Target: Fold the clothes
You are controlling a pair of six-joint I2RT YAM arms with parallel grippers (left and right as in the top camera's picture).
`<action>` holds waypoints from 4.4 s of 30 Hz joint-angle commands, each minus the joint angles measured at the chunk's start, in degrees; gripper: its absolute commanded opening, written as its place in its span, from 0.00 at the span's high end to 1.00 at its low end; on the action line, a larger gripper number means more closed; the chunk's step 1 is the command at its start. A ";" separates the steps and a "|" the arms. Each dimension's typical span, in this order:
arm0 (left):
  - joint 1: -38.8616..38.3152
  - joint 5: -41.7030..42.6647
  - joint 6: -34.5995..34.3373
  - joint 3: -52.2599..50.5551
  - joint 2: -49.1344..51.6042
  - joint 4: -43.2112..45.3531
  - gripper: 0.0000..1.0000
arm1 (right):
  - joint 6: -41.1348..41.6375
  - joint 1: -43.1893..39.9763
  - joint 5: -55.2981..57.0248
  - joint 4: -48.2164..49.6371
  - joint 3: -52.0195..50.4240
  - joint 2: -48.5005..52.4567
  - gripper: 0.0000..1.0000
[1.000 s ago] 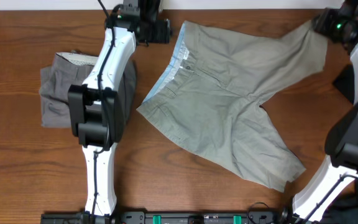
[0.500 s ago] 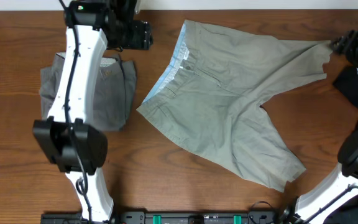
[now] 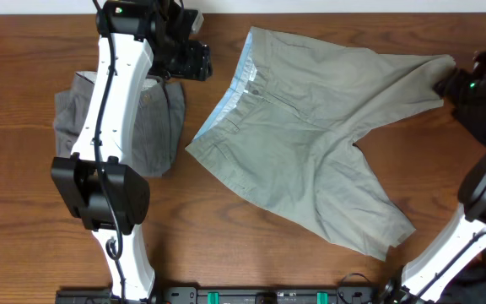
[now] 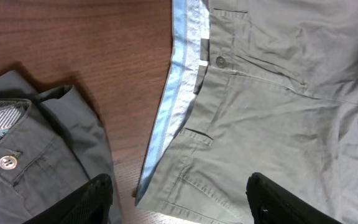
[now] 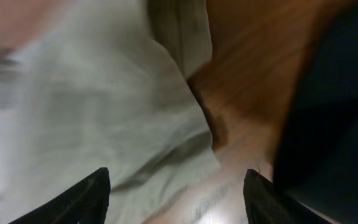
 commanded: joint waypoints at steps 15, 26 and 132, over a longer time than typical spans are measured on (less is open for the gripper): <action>-0.55 -0.31 0.46 0.07 0.22 -0.37 0.28 | 4.11 0.87 -1.68 -5.09 -0.55 -1.14 0.99; -0.55 -0.33 0.50 0.07 0.22 -0.46 0.27 | 1.51 0.96 17.42 -24.85 -0.55 -22.05 0.91; -9.14 3.21 -2.27 -42.75 0.37 15.10 0.26 | -3.34 6.34 2.45 -30.97 -17.38 -25.51 0.27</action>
